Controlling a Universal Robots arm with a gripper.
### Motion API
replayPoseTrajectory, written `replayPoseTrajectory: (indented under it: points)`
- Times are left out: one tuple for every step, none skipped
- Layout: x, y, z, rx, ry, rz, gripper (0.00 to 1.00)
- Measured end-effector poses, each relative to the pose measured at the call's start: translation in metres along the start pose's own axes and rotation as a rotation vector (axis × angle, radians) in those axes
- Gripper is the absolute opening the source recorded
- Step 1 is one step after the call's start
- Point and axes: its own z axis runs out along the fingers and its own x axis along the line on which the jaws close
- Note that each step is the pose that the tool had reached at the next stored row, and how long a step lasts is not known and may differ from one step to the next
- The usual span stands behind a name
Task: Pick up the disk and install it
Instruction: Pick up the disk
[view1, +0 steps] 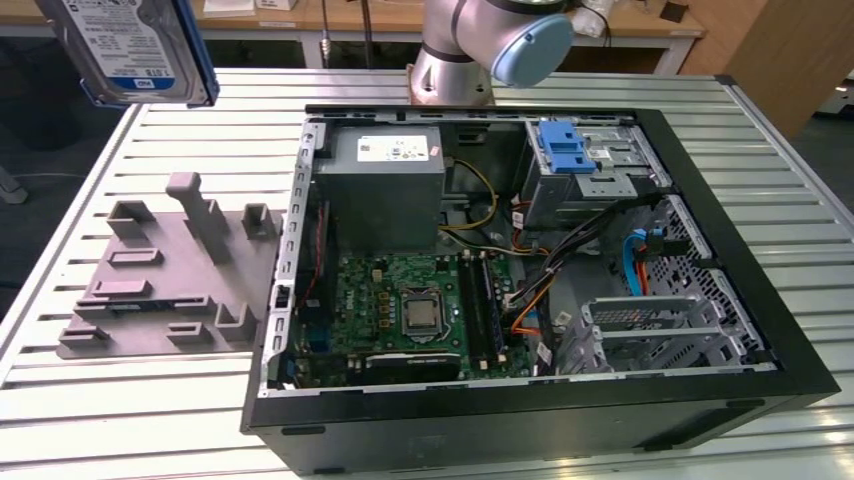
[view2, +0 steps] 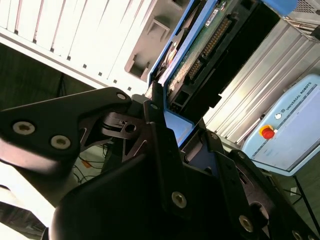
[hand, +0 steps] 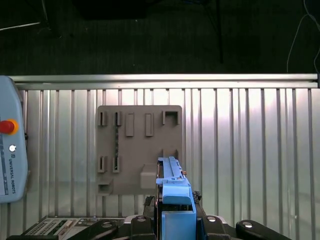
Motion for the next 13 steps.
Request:
replayPoseTrajectory:
  points:
    - [0.0009, 0.0000, 0.0000, 0.0000, 0.0000, 0.000, 0.36]
    - [0.0019, 0.0000, 0.0000, 0.0001, 0.0000, 0.000, 0.36]
    - [0.0031, 0.0000, 0.0000, 0.0001, -0.0001, 0.000, 0.36]
    - [0.0043, 0.0000, 0.0000, 0.0001, 0.0000, 0.000, 0.36]
    - [0.0056, -0.0001, 0.0001, 0.0001, 0.0000, 0.000, 0.36]
    - [0.0066, -0.0001, 0.0000, 0.0001, 0.0000, 0.000, 0.36]
    - [0.0072, -0.0001, 0.0000, 0.0001, -0.0001, 0.000, 0.36]
    - [0.0073, -0.0001, 0.0001, 0.0001, -0.0001, 0.000, 0.36]
    - [0.0074, -0.0003, 0.0001, 0.0001, -0.0001, 0.000, 0.36]
    - [0.0074, -0.0007, 0.0000, 0.0001, 0.0000, 0.000, 0.36]
    - [0.0074, -0.0012, 0.0000, 0.0000, 0.0000, 0.000, 0.36]
    - [0.0074, -0.0016, 0.0000, 0.0001, -0.0001, 0.000, 0.36]
    - [0.0074, -0.0022, 0.0000, 0.0001, 0.0000, 0.000, 0.36]
